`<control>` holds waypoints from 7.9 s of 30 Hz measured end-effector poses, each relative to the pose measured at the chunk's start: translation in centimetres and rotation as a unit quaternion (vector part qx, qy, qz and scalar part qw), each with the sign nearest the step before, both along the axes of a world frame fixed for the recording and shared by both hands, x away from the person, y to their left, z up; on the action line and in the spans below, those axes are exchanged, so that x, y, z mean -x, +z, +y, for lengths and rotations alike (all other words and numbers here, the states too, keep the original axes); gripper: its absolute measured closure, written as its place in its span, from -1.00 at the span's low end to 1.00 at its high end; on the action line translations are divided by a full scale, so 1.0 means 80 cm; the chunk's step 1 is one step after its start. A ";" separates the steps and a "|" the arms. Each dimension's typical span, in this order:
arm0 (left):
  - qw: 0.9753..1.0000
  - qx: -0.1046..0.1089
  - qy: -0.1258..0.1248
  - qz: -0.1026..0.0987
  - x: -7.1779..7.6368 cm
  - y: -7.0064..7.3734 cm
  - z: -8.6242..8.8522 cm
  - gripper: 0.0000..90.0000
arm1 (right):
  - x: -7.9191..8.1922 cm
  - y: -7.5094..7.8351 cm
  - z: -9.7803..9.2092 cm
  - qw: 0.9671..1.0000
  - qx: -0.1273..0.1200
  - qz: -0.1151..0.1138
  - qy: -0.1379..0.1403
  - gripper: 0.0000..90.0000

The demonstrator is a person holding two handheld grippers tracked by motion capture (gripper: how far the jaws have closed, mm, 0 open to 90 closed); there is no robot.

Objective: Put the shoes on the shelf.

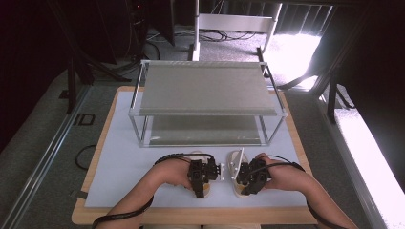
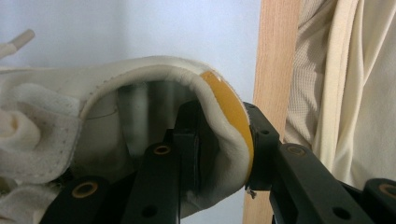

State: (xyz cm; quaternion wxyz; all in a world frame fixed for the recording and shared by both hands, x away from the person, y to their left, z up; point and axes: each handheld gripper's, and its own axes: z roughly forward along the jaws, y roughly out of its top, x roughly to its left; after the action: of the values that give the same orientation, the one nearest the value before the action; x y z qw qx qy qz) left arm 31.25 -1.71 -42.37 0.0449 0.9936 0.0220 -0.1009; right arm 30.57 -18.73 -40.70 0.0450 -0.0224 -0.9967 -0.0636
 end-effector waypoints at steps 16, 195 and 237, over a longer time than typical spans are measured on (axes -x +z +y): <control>0.999 0.023 -0.043 0.006 0.000 0.002 0.001 0.74 | -0.019 -0.011 0.010 0.997 -0.001 0.068 0.028 0.70; 0.862 0.300 0.337 -0.231 -0.058 -0.007 0.065 0.83 | -0.070 -0.046 -0.071 0.846 -0.299 -0.187 -0.400 0.99; 0.855 0.336 0.325 -0.226 -0.037 -0.022 0.041 0.88 | -0.067 -0.057 -0.061 0.829 -0.318 -0.210 -0.410 0.98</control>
State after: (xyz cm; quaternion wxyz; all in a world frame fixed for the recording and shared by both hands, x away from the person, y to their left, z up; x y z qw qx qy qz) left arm 34.23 1.56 -44.13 0.4096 0.8500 0.2978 0.1451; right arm 35.94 -23.63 -45.26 -0.1905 -0.3992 -0.8063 -0.3926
